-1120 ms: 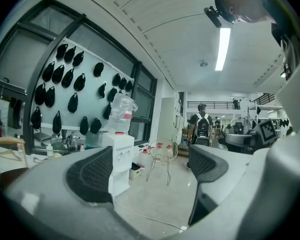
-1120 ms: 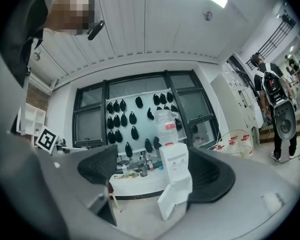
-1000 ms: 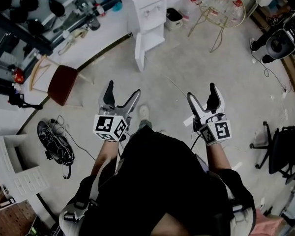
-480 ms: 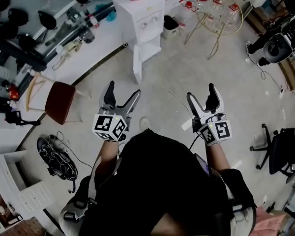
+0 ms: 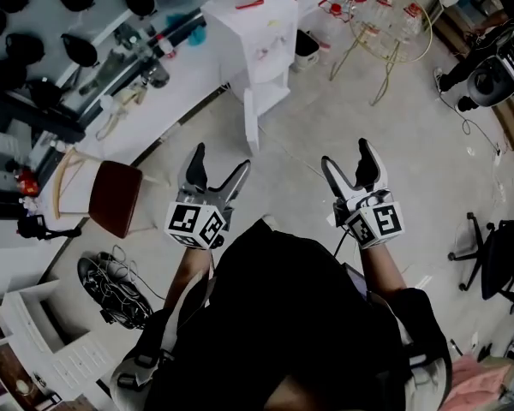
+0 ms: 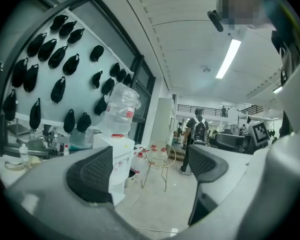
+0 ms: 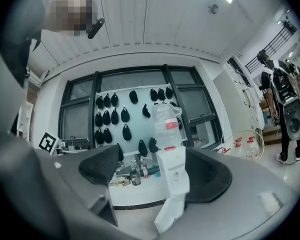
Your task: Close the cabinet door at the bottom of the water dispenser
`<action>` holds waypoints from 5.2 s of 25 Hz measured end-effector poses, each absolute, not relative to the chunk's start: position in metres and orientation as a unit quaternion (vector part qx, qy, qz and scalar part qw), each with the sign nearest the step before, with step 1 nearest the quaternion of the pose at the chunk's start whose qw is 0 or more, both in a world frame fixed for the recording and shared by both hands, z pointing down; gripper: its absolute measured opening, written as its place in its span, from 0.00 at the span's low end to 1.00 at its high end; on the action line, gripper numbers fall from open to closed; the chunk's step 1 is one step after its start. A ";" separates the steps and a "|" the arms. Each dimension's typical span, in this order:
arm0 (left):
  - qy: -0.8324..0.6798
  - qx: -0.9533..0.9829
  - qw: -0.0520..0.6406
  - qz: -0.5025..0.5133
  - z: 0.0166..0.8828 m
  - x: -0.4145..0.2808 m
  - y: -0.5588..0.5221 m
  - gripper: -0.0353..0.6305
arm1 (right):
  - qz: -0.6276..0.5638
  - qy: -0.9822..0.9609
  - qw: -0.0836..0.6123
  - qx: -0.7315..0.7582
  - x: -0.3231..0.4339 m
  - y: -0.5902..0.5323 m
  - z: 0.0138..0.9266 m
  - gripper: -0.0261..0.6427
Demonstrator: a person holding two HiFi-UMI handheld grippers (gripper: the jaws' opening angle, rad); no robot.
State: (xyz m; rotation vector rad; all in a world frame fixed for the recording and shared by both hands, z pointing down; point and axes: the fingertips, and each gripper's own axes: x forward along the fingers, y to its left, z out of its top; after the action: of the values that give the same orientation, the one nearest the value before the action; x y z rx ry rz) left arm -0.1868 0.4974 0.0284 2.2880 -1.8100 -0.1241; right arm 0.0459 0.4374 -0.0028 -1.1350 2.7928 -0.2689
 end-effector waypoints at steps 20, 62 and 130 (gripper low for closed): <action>-0.609 0.780 0.135 -0.040 0.062 -0.223 0.458 0.76 | -0.081 0.914 0.011 -0.397 0.025 0.405 0.018 0.62; -0.620 0.692 0.345 0.133 0.417 -0.215 0.250 0.75 | -0.130 0.953 -0.130 -0.240 -0.050 0.153 0.299 0.57; -0.469 0.702 0.482 0.234 0.666 -0.076 0.193 0.73 | -0.198 0.887 -0.224 -0.351 0.053 0.120 0.485 0.44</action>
State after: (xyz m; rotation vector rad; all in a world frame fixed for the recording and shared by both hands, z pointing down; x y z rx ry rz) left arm -0.0759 0.1929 0.6662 1.7115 -1.1429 0.5704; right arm 0.0533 0.1204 0.4850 -1.2945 3.2713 -0.7281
